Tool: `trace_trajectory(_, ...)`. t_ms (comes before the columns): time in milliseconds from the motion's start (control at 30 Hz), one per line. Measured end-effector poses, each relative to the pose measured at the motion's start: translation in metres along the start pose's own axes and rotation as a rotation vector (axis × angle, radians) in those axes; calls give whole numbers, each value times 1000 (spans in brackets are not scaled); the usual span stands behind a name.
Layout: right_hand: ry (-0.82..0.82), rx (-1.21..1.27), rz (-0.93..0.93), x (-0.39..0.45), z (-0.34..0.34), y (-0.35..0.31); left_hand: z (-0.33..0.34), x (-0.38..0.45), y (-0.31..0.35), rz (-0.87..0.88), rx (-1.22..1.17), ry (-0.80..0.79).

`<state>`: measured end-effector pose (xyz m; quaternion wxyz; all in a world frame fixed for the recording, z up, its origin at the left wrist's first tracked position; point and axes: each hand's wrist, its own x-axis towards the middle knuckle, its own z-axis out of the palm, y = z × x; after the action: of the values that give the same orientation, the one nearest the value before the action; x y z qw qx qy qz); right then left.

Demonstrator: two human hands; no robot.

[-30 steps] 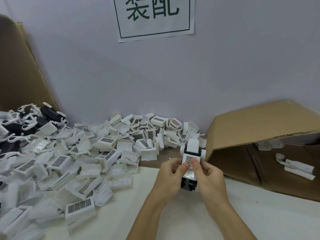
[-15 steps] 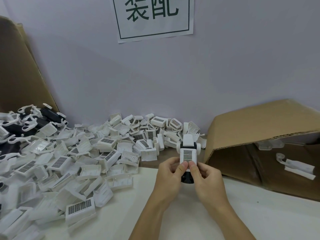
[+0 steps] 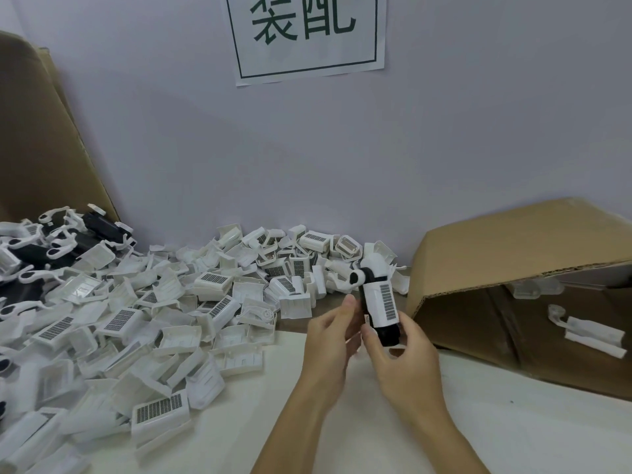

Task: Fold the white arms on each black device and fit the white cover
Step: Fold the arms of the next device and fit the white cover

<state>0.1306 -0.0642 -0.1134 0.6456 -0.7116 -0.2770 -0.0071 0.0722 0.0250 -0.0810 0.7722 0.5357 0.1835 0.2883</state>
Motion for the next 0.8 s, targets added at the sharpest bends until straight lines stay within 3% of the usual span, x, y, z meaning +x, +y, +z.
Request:
trace_trajectory(67, 20, 75, 13, 2, -1, 1, -2, 2, 6, 60, 91, -17)
trace_trajectory(167, 59, 190, 182, 5, -2, 3, -9, 6, 15, 178, 231, 193)
trace_trajectory(300, 29, 619, 552, 13, -7, -7, -20, 8, 23, 126, 145, 314)
trace_trajectory(400, -63, 850, 673, 14, -10, -15, -21, 6, 25, 102, 110, 293)
trace_trajectory(667, -99, 890, 639, 13, -12, -15, -16, 3, 27, 68, 115, 184)
trace_trajectory(800, -40, 661, 477, 11, -9, -10, -16, 0, 29, 21, 252, 101)
